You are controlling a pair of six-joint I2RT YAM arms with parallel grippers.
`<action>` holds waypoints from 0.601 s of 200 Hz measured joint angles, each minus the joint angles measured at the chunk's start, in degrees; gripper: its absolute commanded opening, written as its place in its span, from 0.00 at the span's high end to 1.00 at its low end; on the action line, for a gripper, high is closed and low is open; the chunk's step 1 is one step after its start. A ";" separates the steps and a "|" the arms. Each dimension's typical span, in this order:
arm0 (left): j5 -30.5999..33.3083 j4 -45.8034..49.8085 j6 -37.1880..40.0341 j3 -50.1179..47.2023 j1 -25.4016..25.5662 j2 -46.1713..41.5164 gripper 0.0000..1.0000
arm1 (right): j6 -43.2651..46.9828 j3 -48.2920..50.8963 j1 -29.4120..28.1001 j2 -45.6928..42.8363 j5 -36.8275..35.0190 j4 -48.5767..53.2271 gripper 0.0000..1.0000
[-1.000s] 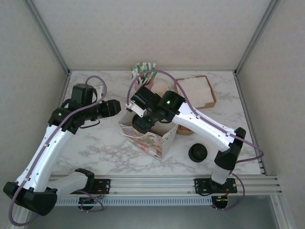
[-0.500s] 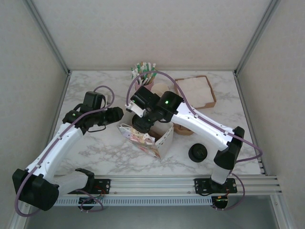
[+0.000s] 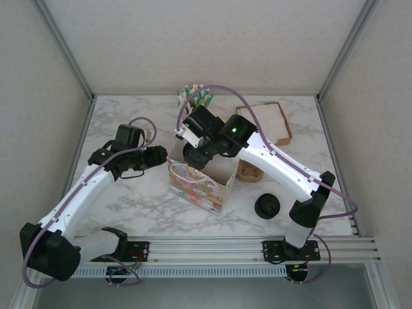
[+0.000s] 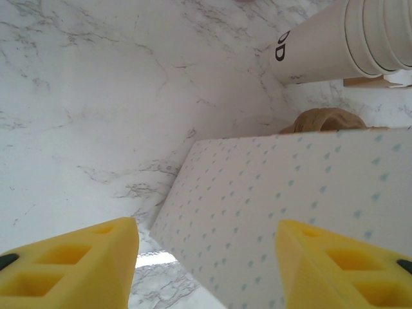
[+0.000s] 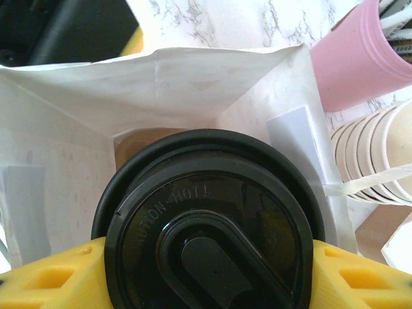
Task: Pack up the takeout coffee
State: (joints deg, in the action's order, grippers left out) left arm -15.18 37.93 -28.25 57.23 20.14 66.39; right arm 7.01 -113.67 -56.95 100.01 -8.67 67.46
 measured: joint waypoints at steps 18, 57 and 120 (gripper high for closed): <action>0.09 0.00 0.15 -0.09 0.02 0.26 0.44 | 0.57 0.52 0.94 -0.04 1.05 0.00 0.42; 0.26 -0.04 0.17 -0.09 0.37 1.14 0.44 | 2.49 3.50 1.20 -0.04 3.32 -0.63 0.43; 0.70 -1.22 0.15 -0.94 0.39 2.32 0.45 | 4.85 10.75 1.20 -0.83 5.79 -3.13 0.44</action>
State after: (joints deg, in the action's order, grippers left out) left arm -14.48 36.71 -28.10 56.29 20.53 68.71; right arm 11.86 -102.91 -55.75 99.18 -2.87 64.34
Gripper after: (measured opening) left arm 0.552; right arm 0.642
